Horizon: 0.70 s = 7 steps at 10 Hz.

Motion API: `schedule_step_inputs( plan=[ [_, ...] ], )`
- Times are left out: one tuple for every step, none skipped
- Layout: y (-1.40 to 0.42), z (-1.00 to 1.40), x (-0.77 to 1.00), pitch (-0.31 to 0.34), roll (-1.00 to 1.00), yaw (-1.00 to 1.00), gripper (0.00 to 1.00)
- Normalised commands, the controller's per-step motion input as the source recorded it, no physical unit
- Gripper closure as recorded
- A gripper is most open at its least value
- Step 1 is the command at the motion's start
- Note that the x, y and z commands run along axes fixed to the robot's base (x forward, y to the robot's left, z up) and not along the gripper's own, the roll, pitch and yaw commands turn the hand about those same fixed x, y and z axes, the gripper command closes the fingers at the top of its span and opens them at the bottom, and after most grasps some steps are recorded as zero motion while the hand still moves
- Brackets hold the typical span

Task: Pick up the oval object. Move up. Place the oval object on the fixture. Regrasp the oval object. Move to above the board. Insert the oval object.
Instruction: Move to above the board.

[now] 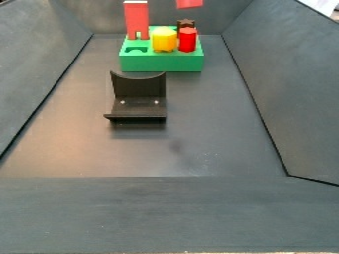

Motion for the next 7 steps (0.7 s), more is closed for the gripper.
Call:
schedule_step_inputs(
  plan=[
    [-1.0,0.1,-0.28,-0.016,-0.24,1.0,1.0],
    [-1.0,0.11,-0.27,-0.029,-0.23,1.0,1.0],
    [-1.0,0.12,-0.27,-0.041,-0.22,1.0,1.0],
    [-0.84,0.12,-0.21,-0.057,-0.2,1.0,1.0],
    [-0.55,0.09,-0.13,-0.068,-0.19,1.0,1.0],
    [-0.32,0.06,-0.06,-0.078,-0.19,1.0,1.0],
    [-0.13,0.03,-0.02,-0.097,-0.17,1.0,1.0]
  ],
)
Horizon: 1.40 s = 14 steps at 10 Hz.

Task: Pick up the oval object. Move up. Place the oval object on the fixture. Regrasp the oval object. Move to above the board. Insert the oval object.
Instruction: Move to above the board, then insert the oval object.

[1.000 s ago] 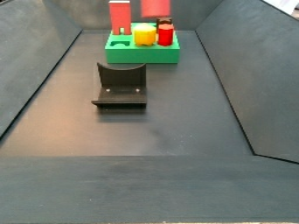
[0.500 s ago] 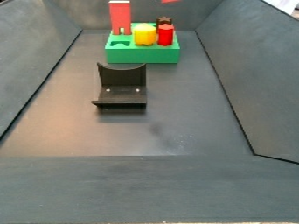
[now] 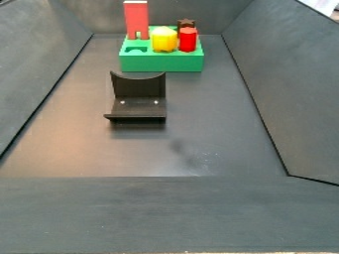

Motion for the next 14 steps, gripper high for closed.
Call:
schedule_step_inputs(
  plan=[
    [-0.1,0.02,-0.02,-0.107,-0.16,1.0,1.0],
    [-0.04,0.01,-0.03,-0.125,-0.15,1.0,1.0],
    [-0.01,0.01,-0.03,-0.149,-0.15,1.0,1.0],
    [0.0,0.0,-0.04,-0.177,-0.14,1.0,1.0],
    [0.0,0.0,-0.05,-0.198,-0.13,1.0,1.0],
    [0.01,0.0,-0.06,-0.245,-0.12,1.0,1.0],
    [0.01,0.0,-0.06,-0.254,-0.1,0.89,1.0],
    [0.01,0.0,-0.05,-0.188,-0.05,0.55,1.0],
    [0.01,0.0,-0.04,-0.151,-0.04,0.4,1.0],
    [0.0,0.0,-0.03,-0.084,-0.02,0.2,1.0],
    [-0.02,0.0,0.0,0.0,0.0,0.0,1.0],
    [-0.07,0.0,0.0,0.0,0.0,0.0,1.0],
    [-0.19,-0.02,0.05,0.0,0.0,0.0,1.0],
    [-0.26,-0.1,0.07,-0.034,0.0,0.0,1.0]
  ],
)
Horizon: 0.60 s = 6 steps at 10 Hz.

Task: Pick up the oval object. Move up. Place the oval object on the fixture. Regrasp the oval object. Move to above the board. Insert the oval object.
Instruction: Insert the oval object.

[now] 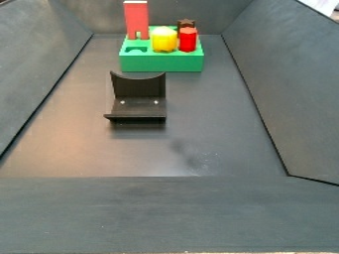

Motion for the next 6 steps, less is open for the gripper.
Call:
schedule_step_inputs(
  plan=[
    [-0.24,-0.11,0.1,-0.08,-0.09,-0.05,1.0],
    [-0.25,-0.15,0.24,-0.066,-0.13,-0.04,1.0],
    [-0.33,-0.27,0.25,-0.093,-0.09,0.0,1.0],
    [-0.31,-0.31,0.32,-0.07,-0.09,-0.01,1.0],
    [-0.31,-0.2,0.0,-0.157,-0.08,-0.1,1.0],
    [-0.27,-0.25,0.0,-0.157,-0.06,-0.41,1.0]
  ],
)
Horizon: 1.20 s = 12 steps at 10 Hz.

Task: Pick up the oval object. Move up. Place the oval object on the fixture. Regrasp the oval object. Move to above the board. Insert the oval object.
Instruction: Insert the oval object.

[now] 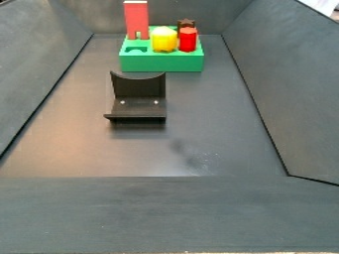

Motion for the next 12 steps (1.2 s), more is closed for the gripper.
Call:
schedule_step_inputs(
  plan=[
    [-0.19,-0.23,0.14,-0.141,-0.09,-0.6,1.0],
    [-0.25,-0.33,0.1,-0.177,-0.05,-0.73,1.0],
    [-0.15,-0.23,0.2,-0.126,-0.09,-0.72,1.0],
    [-0.15,-0.19,0.36,0.013,-0.11,-0.63,1.0],
    [-0.26,-0.08,0.01,0.137,0.0,-0.69,1.0],
    [-0.35,0.0,0.21,0.059,0.0,-0.57,1.0],
    [-0.37,0.0,0.24,-0.01,0.04,-0.64,1.0],
    [-0.32,-0.01,0.11,-0.044,0.1,-0.78,1.0],
    [-0.24,-0.03,0.1,-0.041,0.11,-0.82,1.0],
    [-0.16,-0.01,0.07,-0.037,0.12,-0.86,1.0],
    [-0.14,-0.06,0.09,-0.056,0.14,-0.85,1.0],
    [-0.07,-0.13,0.03,-0.034,0.2,-0.87,1.0]
  ],
)
